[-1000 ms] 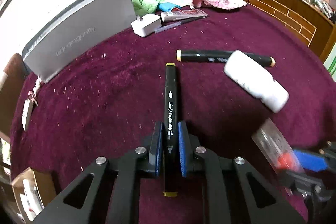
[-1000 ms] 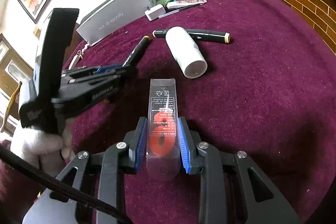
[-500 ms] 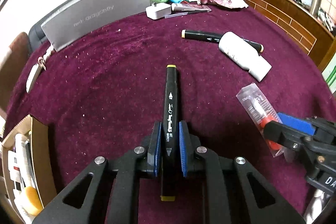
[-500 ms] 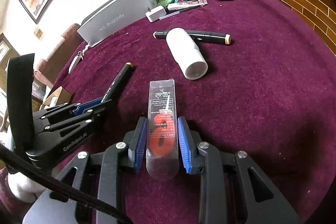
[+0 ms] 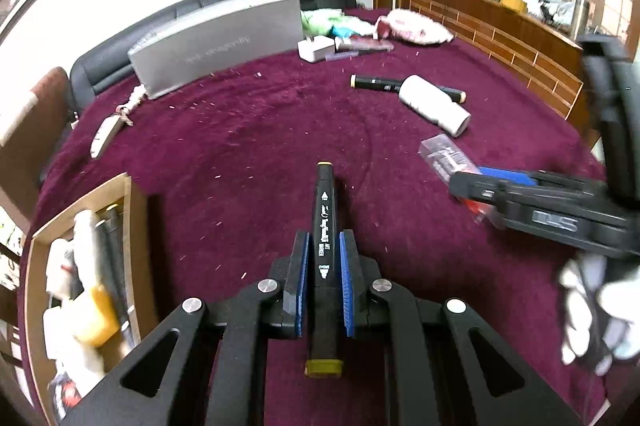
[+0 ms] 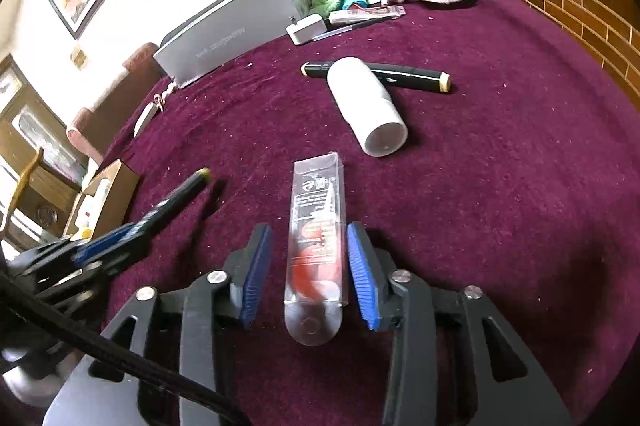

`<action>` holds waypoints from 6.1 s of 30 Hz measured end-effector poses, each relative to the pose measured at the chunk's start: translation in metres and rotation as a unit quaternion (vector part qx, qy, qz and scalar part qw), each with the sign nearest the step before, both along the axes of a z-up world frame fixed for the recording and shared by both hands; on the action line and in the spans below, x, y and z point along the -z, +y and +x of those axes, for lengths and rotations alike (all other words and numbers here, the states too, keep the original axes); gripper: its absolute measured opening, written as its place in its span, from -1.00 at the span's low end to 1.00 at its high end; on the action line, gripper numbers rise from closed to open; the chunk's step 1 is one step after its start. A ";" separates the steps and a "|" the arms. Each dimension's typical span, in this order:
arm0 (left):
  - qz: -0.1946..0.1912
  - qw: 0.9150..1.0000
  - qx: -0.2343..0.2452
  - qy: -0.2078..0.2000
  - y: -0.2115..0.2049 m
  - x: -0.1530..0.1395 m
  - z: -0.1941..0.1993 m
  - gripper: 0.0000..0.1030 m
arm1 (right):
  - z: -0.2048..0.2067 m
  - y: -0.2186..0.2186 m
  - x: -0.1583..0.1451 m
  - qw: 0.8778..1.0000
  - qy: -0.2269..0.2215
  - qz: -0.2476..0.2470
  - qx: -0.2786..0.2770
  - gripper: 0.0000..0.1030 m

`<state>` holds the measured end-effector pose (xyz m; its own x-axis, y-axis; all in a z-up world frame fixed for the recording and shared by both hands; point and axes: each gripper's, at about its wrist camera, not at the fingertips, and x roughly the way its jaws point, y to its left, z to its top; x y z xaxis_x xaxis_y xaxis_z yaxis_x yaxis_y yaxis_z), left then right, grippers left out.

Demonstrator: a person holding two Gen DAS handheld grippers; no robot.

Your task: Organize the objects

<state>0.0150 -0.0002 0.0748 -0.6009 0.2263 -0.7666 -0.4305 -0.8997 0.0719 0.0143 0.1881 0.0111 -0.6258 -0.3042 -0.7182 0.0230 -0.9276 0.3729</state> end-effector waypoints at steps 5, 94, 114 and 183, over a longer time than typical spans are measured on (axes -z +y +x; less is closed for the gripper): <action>0.014 1.000 -0.010 0.019 -0.026 -0.017 0.022 -0.78 | -0.007 -0.030 -0.005 0.994 -0.024 0.109 0.003 -0.26; 0.129 0.969 -0.209 -0.020 -0.302 0.007 -0.015 -0.77 | 0.028 -0.277 -0.042 0.980 -0.070 0.015 -0.186 -0.49; 0.132 0.964 -0.220 -0.067 -0.305 0.024 -0.047 -0.77 | 0.022 -0.289 -0.029 0.979 -0.069 0.044 -0.186 -0.49; 0.081 0.946 -0.233 0.211 -0.205 -0.096 0.154 0.86 | 0.116 -0.213 -0.054 0.992 0.024 0.015 -0.119 0.14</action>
